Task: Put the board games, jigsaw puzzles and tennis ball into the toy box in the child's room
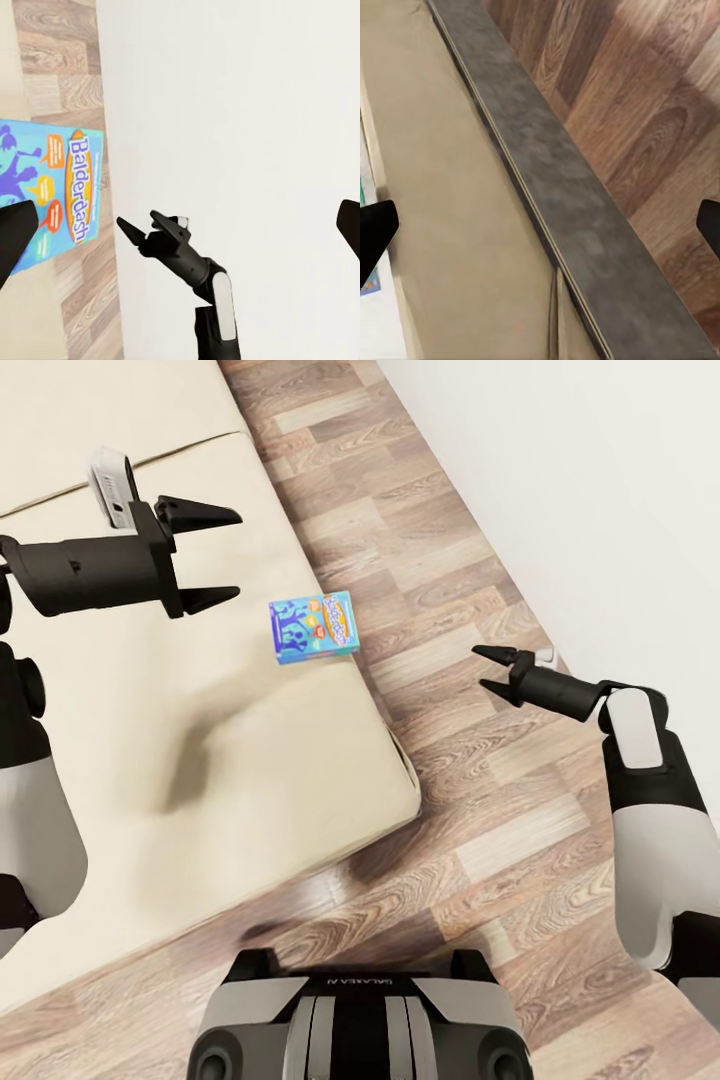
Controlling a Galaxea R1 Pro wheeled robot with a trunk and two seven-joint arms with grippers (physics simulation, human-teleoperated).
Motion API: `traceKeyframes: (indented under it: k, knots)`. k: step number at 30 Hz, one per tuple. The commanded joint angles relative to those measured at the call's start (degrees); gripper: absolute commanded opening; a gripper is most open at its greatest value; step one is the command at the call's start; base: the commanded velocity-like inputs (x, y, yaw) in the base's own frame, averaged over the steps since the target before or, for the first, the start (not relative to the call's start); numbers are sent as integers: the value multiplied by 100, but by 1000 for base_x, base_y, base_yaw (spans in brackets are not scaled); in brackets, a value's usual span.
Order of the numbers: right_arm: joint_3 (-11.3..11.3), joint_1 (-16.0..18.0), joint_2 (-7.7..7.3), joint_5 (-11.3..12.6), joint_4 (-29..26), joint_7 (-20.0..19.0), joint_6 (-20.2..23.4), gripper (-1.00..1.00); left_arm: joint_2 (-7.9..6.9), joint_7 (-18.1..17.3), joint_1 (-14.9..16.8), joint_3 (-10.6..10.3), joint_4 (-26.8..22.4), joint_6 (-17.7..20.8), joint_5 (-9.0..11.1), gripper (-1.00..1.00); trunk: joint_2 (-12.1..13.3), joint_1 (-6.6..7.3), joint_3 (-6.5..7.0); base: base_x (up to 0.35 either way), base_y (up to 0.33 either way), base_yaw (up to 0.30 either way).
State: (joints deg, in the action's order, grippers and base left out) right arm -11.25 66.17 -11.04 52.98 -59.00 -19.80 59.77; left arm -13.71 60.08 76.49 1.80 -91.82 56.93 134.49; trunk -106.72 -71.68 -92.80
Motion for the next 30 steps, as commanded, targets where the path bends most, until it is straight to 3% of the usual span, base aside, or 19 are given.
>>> traceKeyframes:
  k: [1,15,23,30]
  knots:
    - [-11,9,-1,-6,20,-59,23,100,3,69,10,8,1,20,51,100,-43,-22,-21,0,0,0]
    - [-9,162,3,180,86,-65,23,100,1,114,107,5,32,20,51,100,-604,-330,-272,0,0,25]
    - [-7,333,-8,386,88,-63,23,100,23,120,122,17,27,20,51,100,-925,-505,-416,0,0,211]
    - [3,558,-29,585,88,-60,23,100,58,137,273,26,6,14,51,100,-925,-505,-416,0,0,271]
